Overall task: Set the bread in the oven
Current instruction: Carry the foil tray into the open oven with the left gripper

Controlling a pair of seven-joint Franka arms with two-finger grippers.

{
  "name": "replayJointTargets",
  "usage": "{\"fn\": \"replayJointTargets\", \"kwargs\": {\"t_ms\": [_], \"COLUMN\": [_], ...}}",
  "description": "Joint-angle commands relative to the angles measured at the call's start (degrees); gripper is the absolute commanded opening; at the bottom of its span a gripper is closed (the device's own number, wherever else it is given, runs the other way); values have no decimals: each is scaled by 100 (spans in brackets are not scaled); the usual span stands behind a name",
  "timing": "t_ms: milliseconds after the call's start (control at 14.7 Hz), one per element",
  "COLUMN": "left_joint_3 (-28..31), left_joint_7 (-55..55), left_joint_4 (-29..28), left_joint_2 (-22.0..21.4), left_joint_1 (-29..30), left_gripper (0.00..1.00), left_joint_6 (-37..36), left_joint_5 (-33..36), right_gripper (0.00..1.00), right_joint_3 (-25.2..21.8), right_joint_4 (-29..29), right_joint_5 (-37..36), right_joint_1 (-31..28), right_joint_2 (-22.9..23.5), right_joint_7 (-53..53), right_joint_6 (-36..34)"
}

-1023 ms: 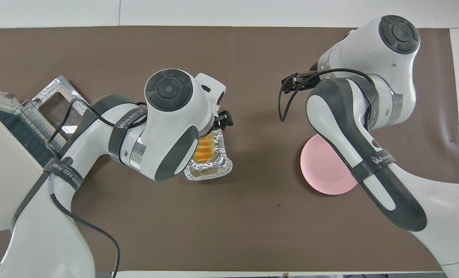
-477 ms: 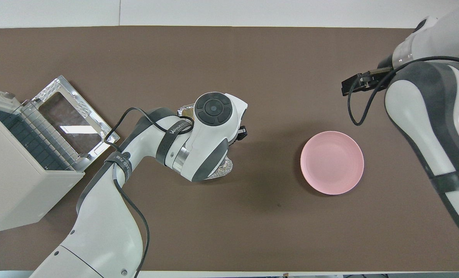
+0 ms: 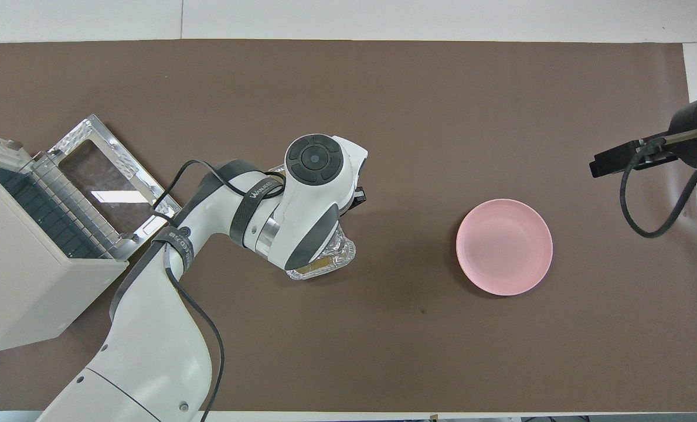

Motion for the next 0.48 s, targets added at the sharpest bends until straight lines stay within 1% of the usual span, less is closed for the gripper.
{"fn": "replayJointTargets", "kwargs": {"t_ms": [0, 136, 205, 409], "left_joint_3": [45, 54, 54, 54], "left_joint_7": [-141, -142, -142, -71], "left_joint_4": [182, 446, 578, 649], "left_joint_2": [-9, -70, -140, -500], "left_joint_1": [75, 443, 654, 1672], "left_gripper": [0, 0, 0, 0], "left_joint_6": [-342, -788, -982, -1396], "left_joint_5": [-56, -178, -196, -118], "right_gripper": [100, 100, 100, 100], "right_joint_3": [39, 39, 39, 47], "right_joint_4": [-155, -163, -181, -199], "right_joint_5": [-66, -127, -197, -233], "right_joint_1": [-120, -164, -225, -270], "right_joint_2": [-306, -490, -535, -562], "right_joint_7": [-84, -49, -75, -93], "right_joint_6": [-413, -870, -907, -698]}}
